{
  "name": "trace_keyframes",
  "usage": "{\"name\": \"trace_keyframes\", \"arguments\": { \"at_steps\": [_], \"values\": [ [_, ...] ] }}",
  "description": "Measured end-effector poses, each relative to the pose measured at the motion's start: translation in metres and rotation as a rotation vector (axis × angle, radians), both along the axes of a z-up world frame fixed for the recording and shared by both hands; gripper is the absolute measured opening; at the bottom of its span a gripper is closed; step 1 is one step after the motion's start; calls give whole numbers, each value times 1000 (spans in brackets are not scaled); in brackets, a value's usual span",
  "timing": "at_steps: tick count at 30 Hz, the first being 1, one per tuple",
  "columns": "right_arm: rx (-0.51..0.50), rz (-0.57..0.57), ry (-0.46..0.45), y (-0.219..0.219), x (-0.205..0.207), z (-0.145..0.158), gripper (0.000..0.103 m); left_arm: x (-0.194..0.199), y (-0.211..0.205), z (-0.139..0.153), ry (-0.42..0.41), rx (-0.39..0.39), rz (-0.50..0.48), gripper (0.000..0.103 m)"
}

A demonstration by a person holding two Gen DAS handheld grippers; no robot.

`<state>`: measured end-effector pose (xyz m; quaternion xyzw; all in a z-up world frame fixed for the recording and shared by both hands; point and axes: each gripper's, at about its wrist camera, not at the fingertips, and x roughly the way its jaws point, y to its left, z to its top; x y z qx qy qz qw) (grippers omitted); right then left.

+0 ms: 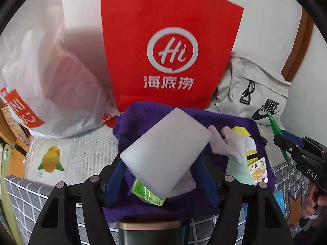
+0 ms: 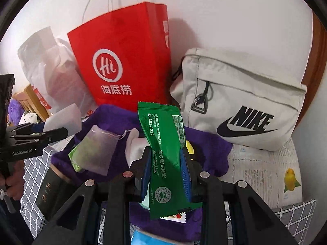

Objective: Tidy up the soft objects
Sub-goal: 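Carry the sponge and green packet over the purple towel, then lower both items onto the towel and open both tools to release them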

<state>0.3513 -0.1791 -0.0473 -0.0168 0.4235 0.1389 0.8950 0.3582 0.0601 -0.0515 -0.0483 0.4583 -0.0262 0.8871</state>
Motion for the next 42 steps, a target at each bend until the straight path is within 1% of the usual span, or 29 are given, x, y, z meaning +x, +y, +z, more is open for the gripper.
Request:
{"name": "trace_keyframes", "arguments": {
  "at_steps": [2,5,13,23,32,37,42],
  "values": [
    [-7,-2,23,-1,4,-8,28,5,-4,-8,26,8,-5,67],
    [-15,1,41,-1,7,-15,28,6,-6,-12,28,34,-4,67],
    [-42,5,88,-2,14,-33,28,13,-10,-21,57,26,-25,67],
    [-62,14,111,0,19,-40,28,15,-2,-26,68,17,-7,67],
    [-86,44,155,8,25,-49,28,18,-10,-39,100,26,-33,68],
    [-92,52,178,9,29,-50,31,17,-16,-46,110,32,-54,68],
    [-99,60,183,11,29,-50,32,18,-23,-52,130,43,-80,68]
  ]
}}
